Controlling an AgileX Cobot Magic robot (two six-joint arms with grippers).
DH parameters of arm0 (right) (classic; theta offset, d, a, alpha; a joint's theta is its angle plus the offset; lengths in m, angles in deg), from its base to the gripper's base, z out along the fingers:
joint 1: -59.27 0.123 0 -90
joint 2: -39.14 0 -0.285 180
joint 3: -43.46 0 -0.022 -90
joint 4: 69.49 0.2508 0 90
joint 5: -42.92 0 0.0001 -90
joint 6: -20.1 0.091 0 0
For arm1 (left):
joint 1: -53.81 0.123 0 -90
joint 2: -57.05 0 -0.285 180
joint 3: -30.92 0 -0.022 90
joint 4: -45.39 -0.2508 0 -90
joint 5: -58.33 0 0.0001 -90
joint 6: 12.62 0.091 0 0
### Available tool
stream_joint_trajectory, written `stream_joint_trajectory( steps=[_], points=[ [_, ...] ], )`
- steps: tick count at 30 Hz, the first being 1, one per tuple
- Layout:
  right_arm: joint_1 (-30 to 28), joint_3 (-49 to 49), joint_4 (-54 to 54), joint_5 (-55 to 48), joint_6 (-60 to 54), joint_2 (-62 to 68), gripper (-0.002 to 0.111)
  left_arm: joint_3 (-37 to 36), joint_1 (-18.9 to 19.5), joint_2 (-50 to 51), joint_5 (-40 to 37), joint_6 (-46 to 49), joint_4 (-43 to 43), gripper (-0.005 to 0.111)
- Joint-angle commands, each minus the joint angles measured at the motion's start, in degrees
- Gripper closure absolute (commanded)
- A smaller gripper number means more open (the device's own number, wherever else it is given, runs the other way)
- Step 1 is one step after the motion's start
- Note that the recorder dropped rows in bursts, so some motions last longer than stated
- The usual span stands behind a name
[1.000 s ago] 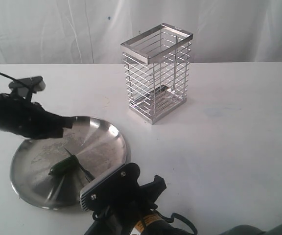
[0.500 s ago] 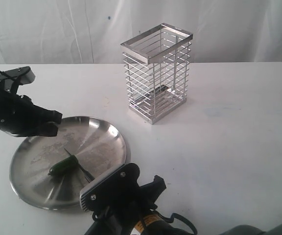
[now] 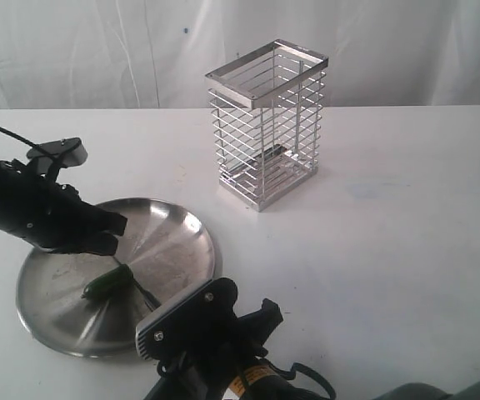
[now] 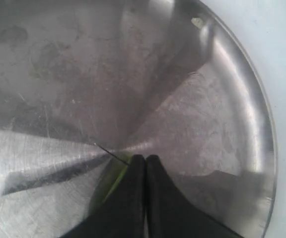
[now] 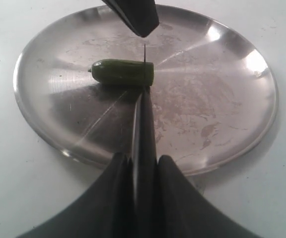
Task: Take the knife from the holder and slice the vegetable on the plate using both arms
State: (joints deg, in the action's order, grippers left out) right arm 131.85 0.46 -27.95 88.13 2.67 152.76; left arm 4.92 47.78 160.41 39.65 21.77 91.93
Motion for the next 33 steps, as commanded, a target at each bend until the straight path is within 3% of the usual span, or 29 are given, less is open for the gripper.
stream_joint_trajectory(
  steps=[1, 9, 23, 33],
  points=[
    [0.1, 0.0, -0.8, -1.4, -0.5, 0.2, 0.108, -0.5, -0.4, 2.6, -0.2, 1.8, 0.9, 0.106],
    [0.1, 0.0, -0.7, -1.4, -0.6, 0.3, 0.108, -0.5, -0.4, 7.4, 2.7, 1.9, 0.9, 0.106],
    [0.1, 0.0, -0.7, -1.8, -0.6, 0.5, 0.108, 1.2, -0.4, -2.2, 2.2, 1.8, -0.7, 0.106],
    [0.1, 0.0, -0.4, -1.9, -0.6, 0.5, 0.108, -2.9, -0.4, 5.1, 5.3, 1.8, -0.6, 0.106]
  ],
)
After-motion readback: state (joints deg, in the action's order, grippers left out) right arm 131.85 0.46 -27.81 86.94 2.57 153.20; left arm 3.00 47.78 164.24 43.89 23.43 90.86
